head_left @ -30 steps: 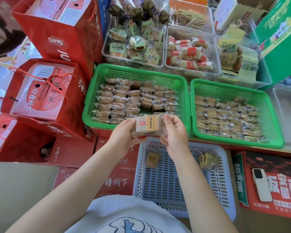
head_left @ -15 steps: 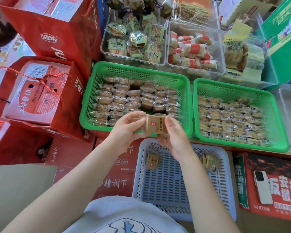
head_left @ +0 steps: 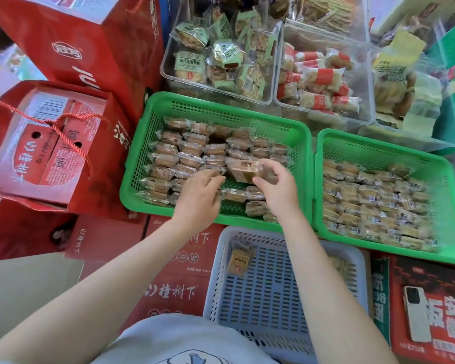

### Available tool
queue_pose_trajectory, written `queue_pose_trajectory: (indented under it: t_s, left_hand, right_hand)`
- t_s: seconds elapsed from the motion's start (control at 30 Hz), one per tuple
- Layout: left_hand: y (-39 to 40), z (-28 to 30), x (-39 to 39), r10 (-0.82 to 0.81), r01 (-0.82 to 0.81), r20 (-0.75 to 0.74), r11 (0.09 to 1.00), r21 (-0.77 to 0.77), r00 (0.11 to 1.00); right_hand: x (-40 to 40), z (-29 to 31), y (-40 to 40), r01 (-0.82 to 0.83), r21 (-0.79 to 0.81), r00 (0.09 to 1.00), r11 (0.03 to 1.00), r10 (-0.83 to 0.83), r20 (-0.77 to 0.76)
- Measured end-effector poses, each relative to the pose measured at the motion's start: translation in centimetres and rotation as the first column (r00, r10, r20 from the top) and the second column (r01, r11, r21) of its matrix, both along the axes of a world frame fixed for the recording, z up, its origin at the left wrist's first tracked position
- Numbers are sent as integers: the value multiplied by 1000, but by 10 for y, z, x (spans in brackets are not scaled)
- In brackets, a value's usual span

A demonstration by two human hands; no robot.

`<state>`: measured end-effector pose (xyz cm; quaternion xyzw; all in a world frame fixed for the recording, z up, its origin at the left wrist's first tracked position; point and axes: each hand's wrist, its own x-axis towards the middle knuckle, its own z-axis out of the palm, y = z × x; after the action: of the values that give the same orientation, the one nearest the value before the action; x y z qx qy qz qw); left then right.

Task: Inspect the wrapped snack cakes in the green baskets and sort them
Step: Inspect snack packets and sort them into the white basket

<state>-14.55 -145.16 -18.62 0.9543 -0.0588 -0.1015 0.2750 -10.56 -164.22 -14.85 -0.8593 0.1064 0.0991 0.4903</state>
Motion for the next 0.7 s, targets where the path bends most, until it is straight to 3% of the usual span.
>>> queue_pose_trajectory:
  t_s: [0.1,0.23,0.47,0.7]
  left_hand:
    - [-2,-11,4,-82,112,-169,978,176,982]
    - [-3,-16,5,-78,118,-181,967,225,980]
    - [-5,-18,11,-139,167,-120,947,275,983]
    - [-5,-26,16,-164,215,-185,929,303,969]
  right_hand:
    - [9,-18,8,-215,-362,963,907,258,75]
    - [11,-35,19,-339,-578,889,742,453,60]
    - [16,-59,26,-337,-695,837,635,540,88]
    - [22,-65,25,-388,-681,828,621,560,39]
